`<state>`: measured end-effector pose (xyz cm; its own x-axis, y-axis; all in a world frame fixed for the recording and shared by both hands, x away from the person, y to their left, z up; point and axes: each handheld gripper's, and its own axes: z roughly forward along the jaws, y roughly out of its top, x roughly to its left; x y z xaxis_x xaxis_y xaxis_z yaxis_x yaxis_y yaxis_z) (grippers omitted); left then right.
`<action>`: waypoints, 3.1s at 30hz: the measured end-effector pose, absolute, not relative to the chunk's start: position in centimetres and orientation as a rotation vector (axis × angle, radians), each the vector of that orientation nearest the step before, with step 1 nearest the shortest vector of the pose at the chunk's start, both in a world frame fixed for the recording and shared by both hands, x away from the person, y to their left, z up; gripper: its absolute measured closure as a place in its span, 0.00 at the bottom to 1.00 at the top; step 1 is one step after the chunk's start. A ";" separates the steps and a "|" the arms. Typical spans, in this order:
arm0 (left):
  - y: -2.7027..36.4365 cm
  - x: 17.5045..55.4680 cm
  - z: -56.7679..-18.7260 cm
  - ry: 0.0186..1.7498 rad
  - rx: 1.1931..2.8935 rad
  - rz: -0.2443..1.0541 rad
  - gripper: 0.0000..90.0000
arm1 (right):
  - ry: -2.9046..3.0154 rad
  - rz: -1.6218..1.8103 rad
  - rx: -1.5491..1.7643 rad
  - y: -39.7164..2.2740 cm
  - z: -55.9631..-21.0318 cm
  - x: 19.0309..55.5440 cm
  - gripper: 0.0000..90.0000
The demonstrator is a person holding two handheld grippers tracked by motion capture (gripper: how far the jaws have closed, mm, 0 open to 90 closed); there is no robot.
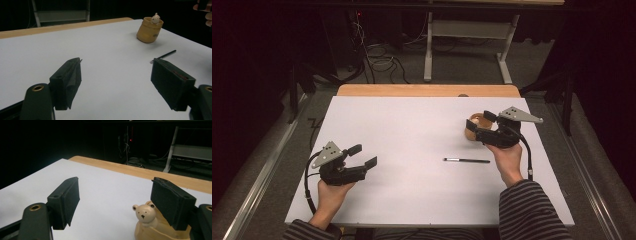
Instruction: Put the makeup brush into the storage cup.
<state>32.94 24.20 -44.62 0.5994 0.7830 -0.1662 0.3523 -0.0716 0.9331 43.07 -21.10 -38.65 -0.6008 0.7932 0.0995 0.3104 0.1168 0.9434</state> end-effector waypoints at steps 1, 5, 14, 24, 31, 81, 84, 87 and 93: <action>24.2 33.0 -44.7 0.955 1.671 0.463 0.28 | 1.964 1.494 1.067 -21.1 -38.6 43.1 0.27; 24.1 32.9 -44.6 0.942 1.675 0.465 0.28 | 1.955 1.503 1.092 -21.3 -38.6 43.4 0.27; 24.1 33.0 -44.7 0.955 1.677 0.464 0.28 | 1.977 1.489 1.062 -20.2 -37.7 44.5 0.27; 24.2 32.9 -44.7 0.961 1.676 0.472 0.28 | 2.057 1.467 1.068 -18.6 -36.8 45.5 0.29; 24.5 32.7 -44.7 0.970 1.674 0.471 0.28 | 2.105 1.423 1.103 -18.6 -37.5 46.1 0.30; 24.0 33.3 -44.9 0.969 1.685 0.432 0.26 | 2.634 0.905 1.036 -17.4 -35.4 46.4 0.37; 23.9 33.3 -44.8 0.966 1.687 0.431 0.27 | 2.658 0.836 1.000 -17.2 -35.6 46.1 0.38; 24.0 33.3 -44.8 0.956 1.693 0.430 0.27 | 2.674 0.794 1.011 -17.1 -35.7 46.2 0.38; 23.6 33.7 -45.2 0.949 1.739 0.383 0.26 | 2.686 0.752 0.987 -16.7 -35.6 46.3 0.42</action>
